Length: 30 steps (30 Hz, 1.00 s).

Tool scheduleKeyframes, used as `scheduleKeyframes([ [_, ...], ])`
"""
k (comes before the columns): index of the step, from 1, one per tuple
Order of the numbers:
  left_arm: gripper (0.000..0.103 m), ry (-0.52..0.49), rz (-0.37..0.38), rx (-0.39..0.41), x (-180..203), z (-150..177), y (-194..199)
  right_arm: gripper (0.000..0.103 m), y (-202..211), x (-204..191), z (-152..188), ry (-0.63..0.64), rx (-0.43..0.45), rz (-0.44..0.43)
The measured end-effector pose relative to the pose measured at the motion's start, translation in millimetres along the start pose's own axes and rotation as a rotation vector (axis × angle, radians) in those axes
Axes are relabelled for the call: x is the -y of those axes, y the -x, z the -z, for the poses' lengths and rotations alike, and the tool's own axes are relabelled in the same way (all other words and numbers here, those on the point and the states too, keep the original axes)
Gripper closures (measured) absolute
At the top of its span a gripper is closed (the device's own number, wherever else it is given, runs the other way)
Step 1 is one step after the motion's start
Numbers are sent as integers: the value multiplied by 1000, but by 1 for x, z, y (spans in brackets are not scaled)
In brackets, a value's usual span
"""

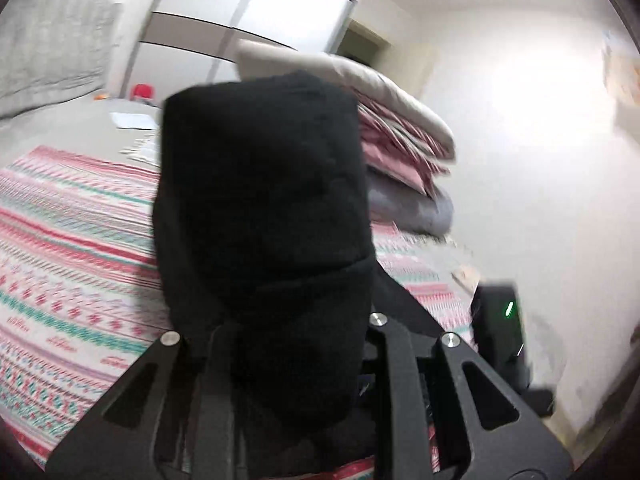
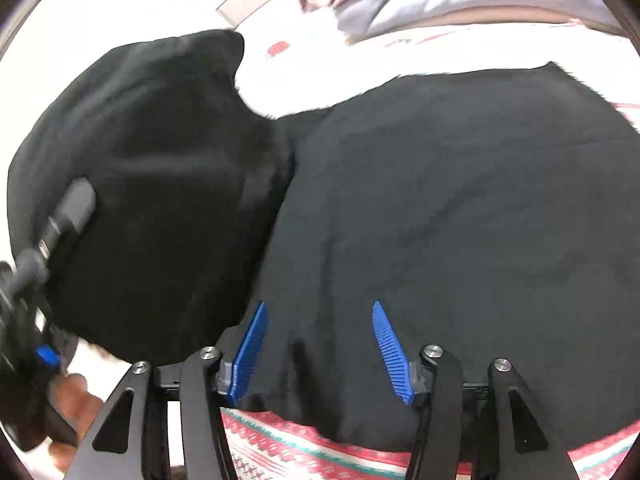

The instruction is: Fold large clothes

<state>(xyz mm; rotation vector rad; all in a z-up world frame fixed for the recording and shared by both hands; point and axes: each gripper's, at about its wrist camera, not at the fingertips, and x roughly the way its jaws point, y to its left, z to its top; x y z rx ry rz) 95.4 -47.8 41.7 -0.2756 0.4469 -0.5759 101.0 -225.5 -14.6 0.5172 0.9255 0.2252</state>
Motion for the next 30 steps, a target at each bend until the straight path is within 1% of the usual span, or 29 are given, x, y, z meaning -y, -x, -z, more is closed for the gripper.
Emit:
scheduleKeyframes([
  [3, 80, -89, 23, -64, 22, 9, -23, 42, 26, 28, -5, -75, 73, 48],
  [6, 78, -155, 47, -141, 34, 25, -44, 42, 54, 56, -6, -142, 151, 157],
  [7, 77, -179, 37, -189, 36, 31, -52, 42, 62, 65, -5, -160, 170, 179],
  [11, 73, -287, 56, -326, 45, 64, -80, 42, 83, 93, -3, -233, 208, 190],
  [13, 71, -381, 54, -373, 51, 83, -88, 41, 84, 100, -1, -251, 207, 192],
  [15, 68, -471, 53, -364, 59, 92, -87, 41, 79, 103, 2, -268, 192, 191],
  [16, 62, -496, 57, -359, 62, 92, -85, 40, 72, 99, 8, -277, 186, 186],
  [17, 55, -503, 65, -359, 62, 90, -83, 40, 69, 101, 8, -291, 178, 177],
  [18, 51, -500, 76, -361, 61, 88, -80, 40, 59, 98, 1, -302, 175, 171],
  [20, 30, -491, 100, -371, 61, 84, -71, 40, 58, 99, -3, -319, 181, 159],
  [22, 22, -489, 136, -383, 68, 78, -62, 37, 65, 98, -1, -323, 192, 147],
  [25, 22, -496, 178, -369, 73, 74, -43, 31, 72, 93, -3, -322, 213, 106],
  [27, 21, -488, 188, -355, 67, 73, -32, 30, 75, 91, -6, -323, 219, 70],
  [30, 21, -445, 185, -320, 50, 61, -18, 29, 77, 87, -12, -339, 231, -9],
])
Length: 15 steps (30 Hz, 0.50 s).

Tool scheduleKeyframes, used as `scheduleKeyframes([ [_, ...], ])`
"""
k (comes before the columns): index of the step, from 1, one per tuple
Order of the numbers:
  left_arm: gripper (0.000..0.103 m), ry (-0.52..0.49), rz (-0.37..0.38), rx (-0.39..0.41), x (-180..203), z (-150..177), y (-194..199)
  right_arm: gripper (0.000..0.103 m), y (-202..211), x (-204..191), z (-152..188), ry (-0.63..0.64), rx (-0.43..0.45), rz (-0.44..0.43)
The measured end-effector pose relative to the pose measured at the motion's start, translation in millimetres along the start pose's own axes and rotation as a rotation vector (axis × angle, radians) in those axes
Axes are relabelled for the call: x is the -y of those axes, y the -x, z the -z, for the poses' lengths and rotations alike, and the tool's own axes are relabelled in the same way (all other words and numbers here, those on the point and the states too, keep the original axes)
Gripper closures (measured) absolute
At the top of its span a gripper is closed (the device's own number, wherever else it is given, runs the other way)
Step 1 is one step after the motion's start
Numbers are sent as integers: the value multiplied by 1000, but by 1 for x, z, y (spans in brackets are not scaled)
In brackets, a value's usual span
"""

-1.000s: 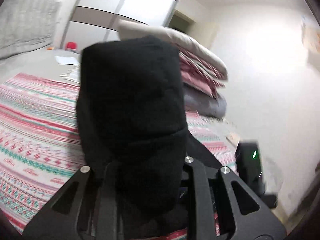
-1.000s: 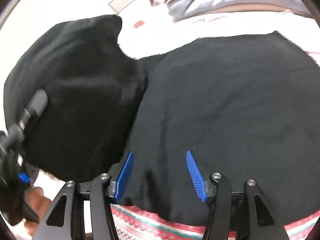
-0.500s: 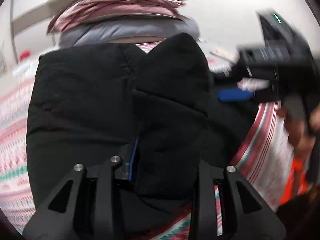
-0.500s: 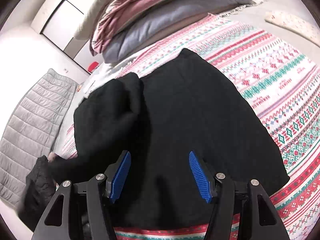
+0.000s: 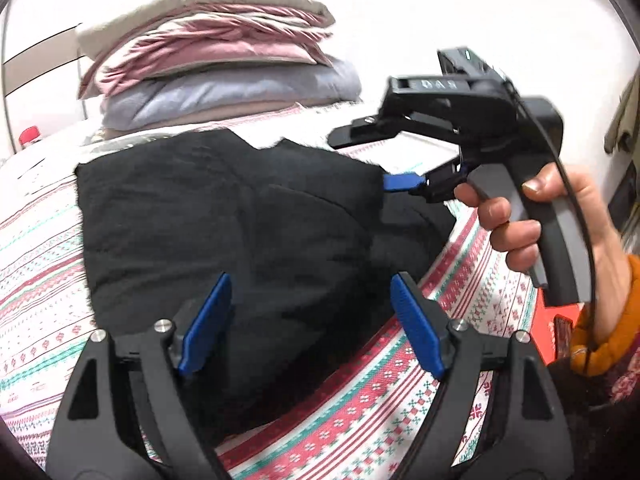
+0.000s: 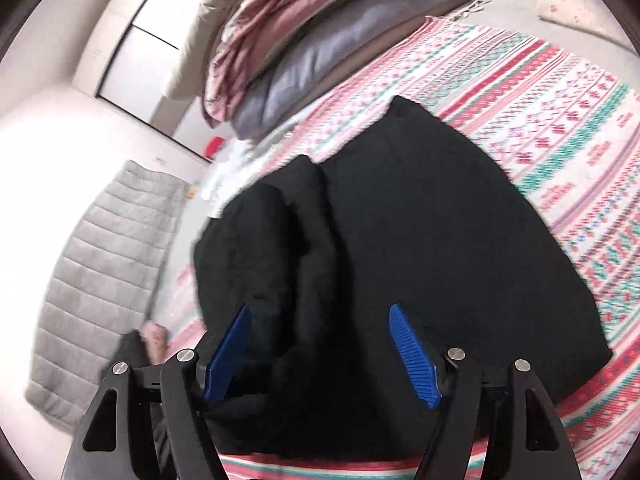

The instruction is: Fold large clothes

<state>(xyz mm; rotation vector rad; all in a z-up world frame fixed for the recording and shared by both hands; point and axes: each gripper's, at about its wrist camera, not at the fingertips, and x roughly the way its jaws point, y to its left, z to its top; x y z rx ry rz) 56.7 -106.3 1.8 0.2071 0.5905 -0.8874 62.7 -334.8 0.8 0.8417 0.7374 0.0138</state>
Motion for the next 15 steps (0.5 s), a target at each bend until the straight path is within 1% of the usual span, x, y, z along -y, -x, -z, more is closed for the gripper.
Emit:
scheduleKeyframes([
  [1, 21, 21, -8, 17, -8, -2, 4, 28, -2, -3, -3, -4, -6, -36],
  [3, 20, 74, -38, 47, -28, -7, 11, 26, -9, -7, -7, -5, -26, -80],
  [6, 20, 175, -100, 57, -58, -6, 14, 23, -30, -9, -11, -35, -80, -121],
  [7, 20, 212, -130, 51, -68, -4, 13, 22, -36, -8, -11, -50, -92, -124],
  [9, 20, 261, -167, 30, -82, 2, 9, 21, -53, -5, -9, -87, -137, -132],
  [10, 20, 277, -178, 15, -88, 5, 6, 21, -62, -4, -8, -99, -161, -128],
  [12, 20, 302, -206, -16, -95, 9, -2, 21, -78, -5, -7, -100, -198, -94],
  [15, 20, 322, -237, -53, -100, 13, -11, 21, -95, -8, -5, -85, -222, -76],
])
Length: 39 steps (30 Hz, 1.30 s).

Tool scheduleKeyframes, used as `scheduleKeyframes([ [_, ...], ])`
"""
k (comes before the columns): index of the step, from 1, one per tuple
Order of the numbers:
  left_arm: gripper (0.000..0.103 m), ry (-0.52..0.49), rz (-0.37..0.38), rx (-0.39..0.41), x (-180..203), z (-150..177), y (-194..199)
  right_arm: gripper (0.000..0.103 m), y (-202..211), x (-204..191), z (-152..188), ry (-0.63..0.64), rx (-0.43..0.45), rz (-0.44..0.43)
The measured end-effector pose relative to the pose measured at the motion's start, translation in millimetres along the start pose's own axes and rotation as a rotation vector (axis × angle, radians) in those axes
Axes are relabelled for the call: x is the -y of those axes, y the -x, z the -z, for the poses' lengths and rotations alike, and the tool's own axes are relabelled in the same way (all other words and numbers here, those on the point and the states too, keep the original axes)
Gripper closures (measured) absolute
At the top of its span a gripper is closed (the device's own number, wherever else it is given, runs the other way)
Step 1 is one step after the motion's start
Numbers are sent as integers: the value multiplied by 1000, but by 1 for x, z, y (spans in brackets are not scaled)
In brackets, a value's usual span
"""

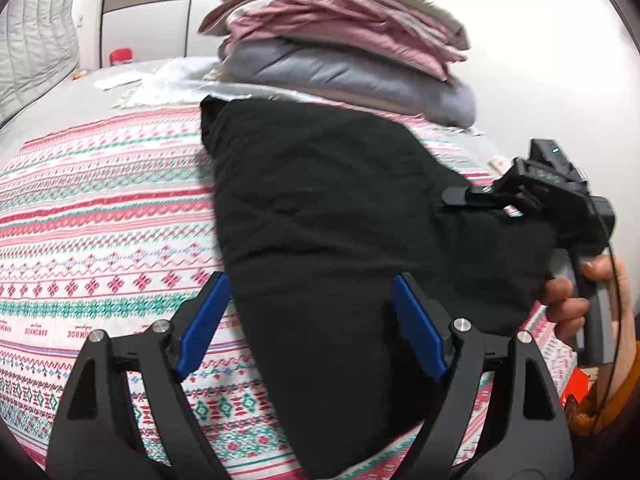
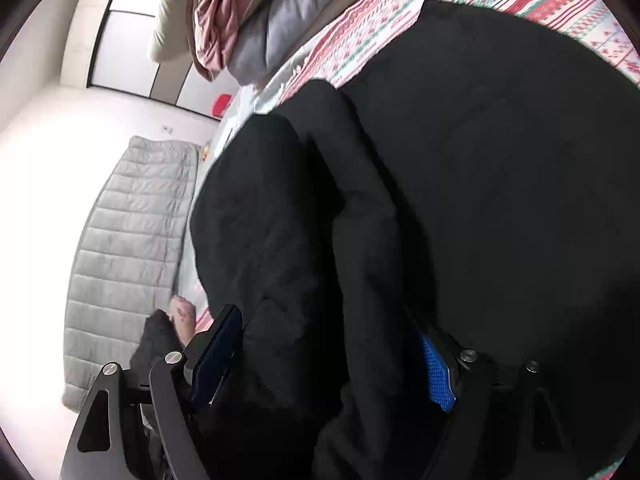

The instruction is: Fold large clothes

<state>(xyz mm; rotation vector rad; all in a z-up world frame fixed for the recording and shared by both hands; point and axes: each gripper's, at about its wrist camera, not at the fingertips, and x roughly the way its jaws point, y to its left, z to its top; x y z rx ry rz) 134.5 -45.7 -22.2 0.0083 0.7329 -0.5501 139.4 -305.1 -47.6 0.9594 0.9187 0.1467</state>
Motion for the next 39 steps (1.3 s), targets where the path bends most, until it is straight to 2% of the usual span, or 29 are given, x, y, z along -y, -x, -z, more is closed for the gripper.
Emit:
scheduleKeyframes([
  [3, 20, 12, -20, -21, -1, 0, -7, 22, -7, -8, 1, 26, -6, -20],
  [4, 20, 19, -23, -26, -2, 0, -9, 25, -8, -13, 3, 49, -4, -27],
  [5, 20, 26, -21, -28, -3, 0, -10, 32, -7, -16, 4, 66, 4, -33],
  [6, 20, 39, -19, -28, -4, -1, -11, 55, -6, -21, 5, 92, 22, -37],
  [7, 20, 53, -17, -27, -5, -1, -11, 66, -3, -26, 7, 112, 34, -33],
  [10, 20, 107, 3, -14, -10, -5, -10, 76, 7, -42, 7, 165, 102, -8],
  [12, 20, 137, 26, 5, -11, -8, -8, 78, 21, -56, 6, 212, 158, -43],
  [16, 20, 214, 102, 61, -13, -13, 1, 79, 62, -87, 7, 340, 275, -109],
  [18, 20, 245, 146, 79, -10, -16, 5, 79, 93, -89, 5, 374, 339, -131],
  [21, 20, 249, 203, 87, 4, -20, 2, 79, 131, -67, -3, 345, 408, -153],
  [24, 20, 233, 247, 58, 22, -21, -11, 79, 155, -23, -13, 260, 441, -171],
  [29, 20, 203, 255, -6, 51, -20, -37, 79, 151, 62, -28, 102, 387, -120],
  [31, 18, 181, 235, -38, 59, -18, -50, 77, 140, 90, -29, 45, 349, -65],
  [33, 16, 156, 214, -35, 64, -14, -55, 75, 126, 117, -31, 4, 306, 4],
  [34, 16, 150, 209, -32, 65, -13, -56, 73, 122, 127, -31, -8, 300, 7],
  [36, 14, 159, 215, -36, 62, -11, -57, 69, 122, 144, -30, -43, 301, -48],
  [39, 13, 188, 231, -50, 57, -13, -54, 57, 127, 141, -28, -49, 300, -52],
])
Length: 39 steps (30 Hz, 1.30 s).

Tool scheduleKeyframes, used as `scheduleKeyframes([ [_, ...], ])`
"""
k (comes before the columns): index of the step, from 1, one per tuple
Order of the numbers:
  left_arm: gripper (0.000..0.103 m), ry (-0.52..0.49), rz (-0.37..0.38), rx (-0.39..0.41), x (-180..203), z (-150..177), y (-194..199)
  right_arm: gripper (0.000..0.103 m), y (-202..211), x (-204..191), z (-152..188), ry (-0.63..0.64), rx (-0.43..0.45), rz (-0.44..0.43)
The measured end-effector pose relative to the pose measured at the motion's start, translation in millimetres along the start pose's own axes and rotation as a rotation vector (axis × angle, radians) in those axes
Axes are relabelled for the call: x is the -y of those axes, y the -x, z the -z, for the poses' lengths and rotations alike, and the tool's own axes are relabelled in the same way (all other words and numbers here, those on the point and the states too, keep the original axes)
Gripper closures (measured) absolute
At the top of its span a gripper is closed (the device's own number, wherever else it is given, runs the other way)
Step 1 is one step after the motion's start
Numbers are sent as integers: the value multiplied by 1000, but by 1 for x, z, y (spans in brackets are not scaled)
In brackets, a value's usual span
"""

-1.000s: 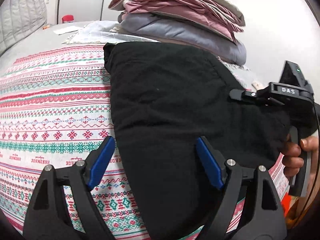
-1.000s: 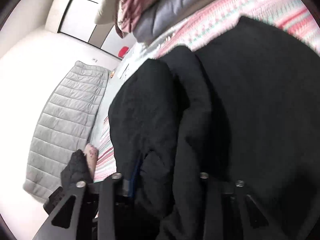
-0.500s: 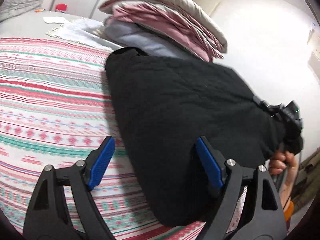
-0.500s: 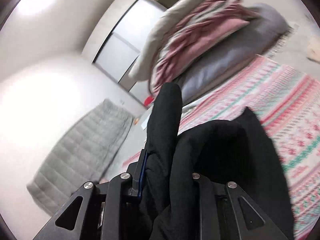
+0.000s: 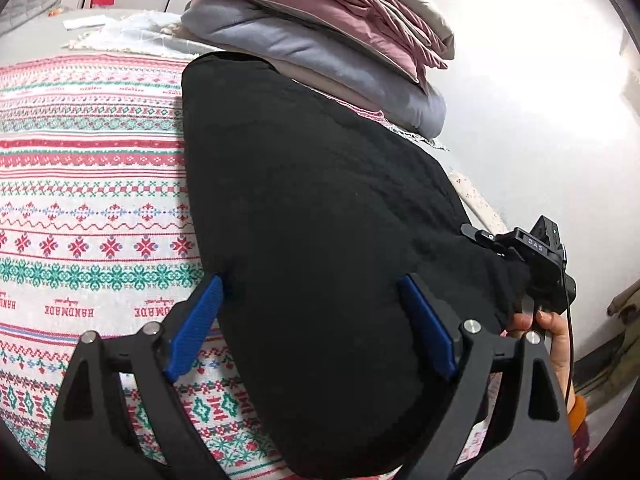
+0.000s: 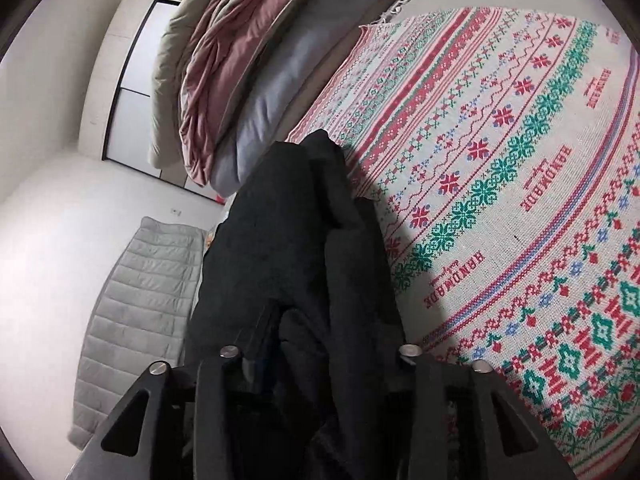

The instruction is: Fold large clothes

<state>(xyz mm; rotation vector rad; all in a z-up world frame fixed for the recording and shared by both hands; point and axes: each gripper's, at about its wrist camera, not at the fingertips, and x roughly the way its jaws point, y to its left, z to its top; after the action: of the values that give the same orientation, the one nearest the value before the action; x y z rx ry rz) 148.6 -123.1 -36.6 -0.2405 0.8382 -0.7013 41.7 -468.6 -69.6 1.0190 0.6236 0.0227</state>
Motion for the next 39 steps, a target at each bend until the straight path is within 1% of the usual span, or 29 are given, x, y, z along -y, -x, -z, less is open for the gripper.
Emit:
scheduleKeyframes([
  [3, 14, -3, -22, 18, 5, -6, 12, 43, 17, -11, -1, -3, -3, 71],
  [4, 14, -22, -34, 42, 10, -8, 18, 42, 24, -16, 0, 2, 8, 100],
  [5, 14, -49, -38, 73, 16, -9, 26, 42, 38, -23, 1, 31, 40, 139],
  [7, 15, -99, -36, 118, 27, -10, 37, 42, 57, -35, 4, 92, 91, 186],
  [9, 19, -152, -26, 159, 41, -11, 45, 42, 82, -48, 12, 149, 144, 225],
  [10, 24, -174, -15, 171, 48, -11, 47, 42, 92, -54, 18, 180, 166, 227],
  [11, 32, -192, -2, 180, 53, -12, 48, 42, 104, -64, 26, 226, 198, 216],
  [12, 37, -217, 18, 188, 61, -11, 48, 42, 110, -71, 29, 253, 218, 207],
  [13, 46, -236, 37, 188, 66, -10, 47, 42, 114, -80, 33, 281, 233, 191],
  [14, 56, -249, 52, 179, 70, -10, 45, 43, 116, -90, 37, 311, 243, 163],
  [15, 61, -270, 75, 152, 75, -8, 39, 43, 112, -99, 39, 324, 242, 143],
  [17, 80, -317, 90, 94, 82, 0, 27, 45, 100, -110, 46, 351, 196, 117],
  [18, 83, -336, 83, 55, 85, 4, 20, 49, 92, -112, 49, 366, 172, 130],
  [19, 84, -355, 75, -9, 86, 10, 9, 52, 80, -113, 54, 391, 139, 168],
  [20, 84, -372, 60, -42, 86, 15, 2, 53, 73, -113, 57, 409, 119, 206],
  [22, 84, -412, 36, -65, 86, 26, -4, 54, 58, -108, 63, 433, 83, 333],
  [23, 84, -418, 43, -78, 86, 30, -5, 54, 50, -102, 65, 440, 57, 427],
  [25, 85, -421, 58, -104, 84, 36, -6, 54, 40, -90, 68, 446, 7, 536],
  [27, 85, -446, 45, -110, 85, 43, -6, 54, 35, -77, 69, 428, -34, 549],
  [29, 85, -458, 38, -104, 86, 46, -5, 53, 35, -71, 68, 405, -47, 536],
  [31, 84, -441, 47, -93, 87, 44, -1, 50, 35, -70, 69, 407, -48, 545],
  [32, 83, -425, 53, -83, 85, 42, 0, 49, 35, -71, 71, 426, -41, 556],
  [33, 81, -401, 62, -71, 83, 41, 4, 42, 36, -74, 72, 436, -32, 563],
  [34, 71, -378, 78, -67, 82, 40, 7, 32, 37, -75, 73, 444, -16, 570],
  [35, 54, -358, 102, -68, 81, 37, 10, 27, 38, -76, 72, 454, 3, 579],
  [36, 46, -340, 126, -67, 80, 36, 16, 23, 38, -77, 69, 458, 14, 586],
  [37, 32, -328, 138, -55, 81, 35, 22, 23, 41, -78, 66, 455, 15, 571],
  [38, 22, -324, 131, -35, 82, 34, 29, 23, 47, -78, 62, 430, 13, 525],
  [39, 19, -323, 102, -9, 83, 31, 37, 23, 52, -80, 58, 404, 18, 492],
])
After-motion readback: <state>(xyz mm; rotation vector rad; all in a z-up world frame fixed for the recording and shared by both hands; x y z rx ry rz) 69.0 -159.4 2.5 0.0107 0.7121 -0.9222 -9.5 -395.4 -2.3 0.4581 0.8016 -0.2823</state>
